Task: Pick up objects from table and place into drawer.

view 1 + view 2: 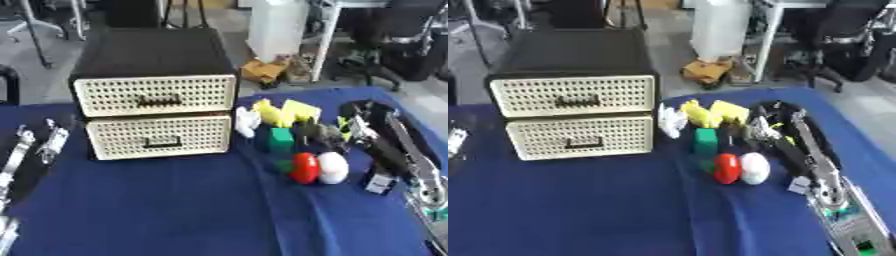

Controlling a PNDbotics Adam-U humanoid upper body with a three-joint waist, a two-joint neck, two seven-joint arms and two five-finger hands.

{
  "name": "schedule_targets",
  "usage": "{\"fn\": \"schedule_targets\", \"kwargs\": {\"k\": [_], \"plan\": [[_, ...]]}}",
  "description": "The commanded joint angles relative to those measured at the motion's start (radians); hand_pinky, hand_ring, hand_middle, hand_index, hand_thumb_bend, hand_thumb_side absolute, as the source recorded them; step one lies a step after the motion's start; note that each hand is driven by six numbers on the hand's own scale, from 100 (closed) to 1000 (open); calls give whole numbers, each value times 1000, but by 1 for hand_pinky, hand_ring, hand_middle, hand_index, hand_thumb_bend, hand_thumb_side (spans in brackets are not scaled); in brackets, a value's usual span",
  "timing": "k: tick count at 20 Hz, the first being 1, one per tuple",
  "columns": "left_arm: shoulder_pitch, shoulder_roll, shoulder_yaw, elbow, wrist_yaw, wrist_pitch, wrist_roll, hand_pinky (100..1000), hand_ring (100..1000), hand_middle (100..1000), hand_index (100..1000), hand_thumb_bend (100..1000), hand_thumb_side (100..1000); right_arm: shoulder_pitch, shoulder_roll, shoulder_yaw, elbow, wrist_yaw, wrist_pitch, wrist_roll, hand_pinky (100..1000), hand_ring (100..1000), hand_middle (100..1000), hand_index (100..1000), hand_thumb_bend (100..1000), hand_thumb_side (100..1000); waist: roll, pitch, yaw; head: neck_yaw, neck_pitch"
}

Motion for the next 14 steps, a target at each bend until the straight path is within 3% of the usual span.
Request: {"fn": "schedule_targets", "kwargs": {"k": [1,14], "plan": [[-33,38,-21,9,-45,-9,-19,100,100,121,700,220,1000,-14,-16,-6,-22,-2,-2,0,430,548,625,725,100,746,3,-9,-4,2,1],[-115,121,-122,90,-171,-58,-94,100,100,118,712,205,1000,-18,-18,-1,-22,-4,-3,1,430,549,625,726,100,747,8,-10,-16,9,4]]}}
